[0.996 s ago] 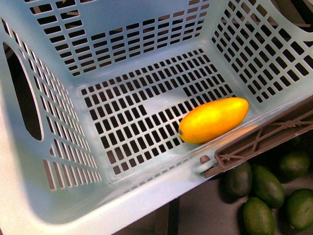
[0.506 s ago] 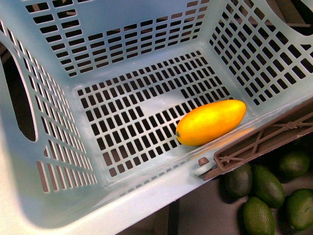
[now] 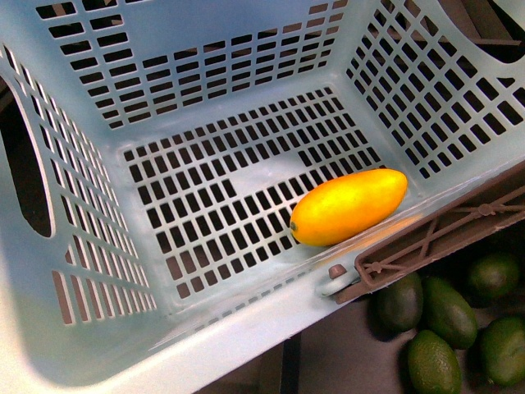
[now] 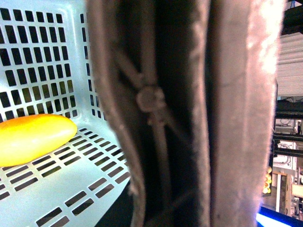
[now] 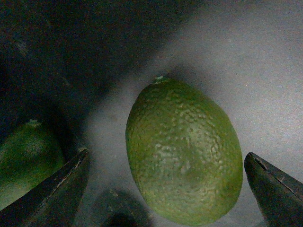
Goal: Pick mango and avocado into basket
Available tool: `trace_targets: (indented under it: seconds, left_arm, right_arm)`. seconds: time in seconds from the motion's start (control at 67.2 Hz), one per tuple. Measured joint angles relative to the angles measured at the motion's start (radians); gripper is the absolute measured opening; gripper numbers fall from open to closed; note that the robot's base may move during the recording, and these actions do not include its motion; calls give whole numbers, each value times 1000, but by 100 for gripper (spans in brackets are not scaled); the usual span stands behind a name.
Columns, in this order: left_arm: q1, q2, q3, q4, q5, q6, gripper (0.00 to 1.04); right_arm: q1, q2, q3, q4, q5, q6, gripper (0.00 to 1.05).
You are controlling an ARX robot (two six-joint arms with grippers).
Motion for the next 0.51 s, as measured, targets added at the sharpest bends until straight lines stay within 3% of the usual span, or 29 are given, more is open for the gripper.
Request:
trace_targets:
  seconds: [0.506]
  left_arm:
    - [0, 0, 0, 0, 0, 0, 14]
  right_arm:
    - [24, 93, 74, -8, 21, 0, 96]
